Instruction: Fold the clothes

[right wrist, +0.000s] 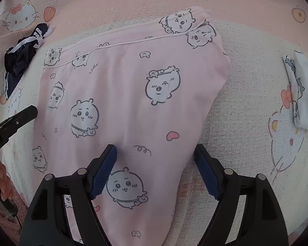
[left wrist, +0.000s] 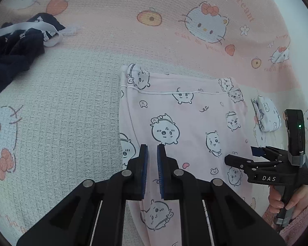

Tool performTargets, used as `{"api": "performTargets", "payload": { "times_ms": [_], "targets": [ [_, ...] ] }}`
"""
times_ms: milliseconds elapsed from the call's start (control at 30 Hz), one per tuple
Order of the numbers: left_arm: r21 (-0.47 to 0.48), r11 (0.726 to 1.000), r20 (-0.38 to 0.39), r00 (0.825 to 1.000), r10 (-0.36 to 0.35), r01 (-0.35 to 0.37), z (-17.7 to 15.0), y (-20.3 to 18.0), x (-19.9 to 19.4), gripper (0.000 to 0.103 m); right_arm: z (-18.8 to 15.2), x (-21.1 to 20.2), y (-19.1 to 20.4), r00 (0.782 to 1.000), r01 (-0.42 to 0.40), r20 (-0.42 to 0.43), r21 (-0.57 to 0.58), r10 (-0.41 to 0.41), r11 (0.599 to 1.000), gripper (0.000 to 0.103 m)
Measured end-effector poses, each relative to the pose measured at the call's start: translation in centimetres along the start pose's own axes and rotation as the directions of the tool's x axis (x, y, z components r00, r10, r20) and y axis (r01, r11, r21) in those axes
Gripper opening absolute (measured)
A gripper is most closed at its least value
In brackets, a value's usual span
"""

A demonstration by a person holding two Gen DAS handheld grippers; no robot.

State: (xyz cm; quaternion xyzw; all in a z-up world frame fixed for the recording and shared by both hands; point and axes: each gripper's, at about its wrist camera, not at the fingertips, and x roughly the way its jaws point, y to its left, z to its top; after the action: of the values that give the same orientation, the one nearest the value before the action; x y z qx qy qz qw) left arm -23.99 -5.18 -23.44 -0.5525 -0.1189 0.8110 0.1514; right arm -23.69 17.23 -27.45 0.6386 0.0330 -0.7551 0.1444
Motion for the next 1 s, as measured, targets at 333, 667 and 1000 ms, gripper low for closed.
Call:
{"api": "performTargets", "payload": {
  "times_ms": [333,667,1000],
  "targets": [
    [-0.01,0.998,-0.038,0.997,0.067,-0.067,-1.0,1.0,0.5,0.011,-0.5,-1.8,-0.5,0.997,-0.052,0.062,0.041,0.05,0.998,0.074],
    [0.006,0.997,-0.048,0.996,0.072,-0.072,-0.3,-0.2,1.3,0.027,-0.8,-4.5,1.2,0.989,-0.039,0.146,0.008,0.038,0.999,0.068],
    [-0.013,0.996,-0.022,0.996,0.091,-0.091,0.1,-1.1,1.5,0.031,-0.8,-0.7,0.7,0.999,0.005,0.053,-0.03,-0.004,1.0,0.071]
  ]
}}
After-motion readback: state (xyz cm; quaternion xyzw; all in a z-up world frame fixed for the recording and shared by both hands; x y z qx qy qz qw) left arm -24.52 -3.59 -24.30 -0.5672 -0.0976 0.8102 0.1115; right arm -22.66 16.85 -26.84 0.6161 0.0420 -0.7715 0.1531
